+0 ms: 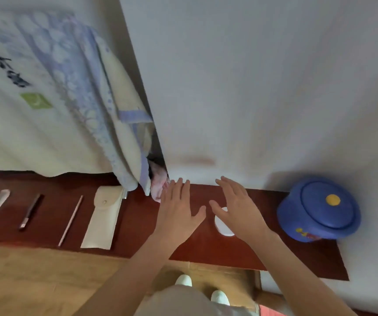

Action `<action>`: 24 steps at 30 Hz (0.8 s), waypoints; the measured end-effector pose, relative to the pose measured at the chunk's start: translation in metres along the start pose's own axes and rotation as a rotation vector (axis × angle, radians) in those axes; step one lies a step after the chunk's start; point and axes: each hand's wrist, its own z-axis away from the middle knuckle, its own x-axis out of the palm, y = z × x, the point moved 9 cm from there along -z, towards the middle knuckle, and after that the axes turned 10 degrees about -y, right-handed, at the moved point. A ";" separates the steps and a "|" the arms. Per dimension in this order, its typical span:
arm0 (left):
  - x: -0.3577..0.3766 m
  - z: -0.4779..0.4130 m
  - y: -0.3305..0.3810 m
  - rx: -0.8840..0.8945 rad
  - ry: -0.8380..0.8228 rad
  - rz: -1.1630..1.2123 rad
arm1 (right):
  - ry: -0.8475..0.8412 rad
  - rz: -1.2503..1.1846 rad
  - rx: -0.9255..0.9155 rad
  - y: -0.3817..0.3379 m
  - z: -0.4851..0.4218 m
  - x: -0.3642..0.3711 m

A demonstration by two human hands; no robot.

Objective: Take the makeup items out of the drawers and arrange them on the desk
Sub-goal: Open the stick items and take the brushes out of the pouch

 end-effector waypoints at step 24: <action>-0.055 0.301 -0.136 -0.908 0.317 0.060 | -0.280 0.287 -0.810 -0.240 0.064 0.096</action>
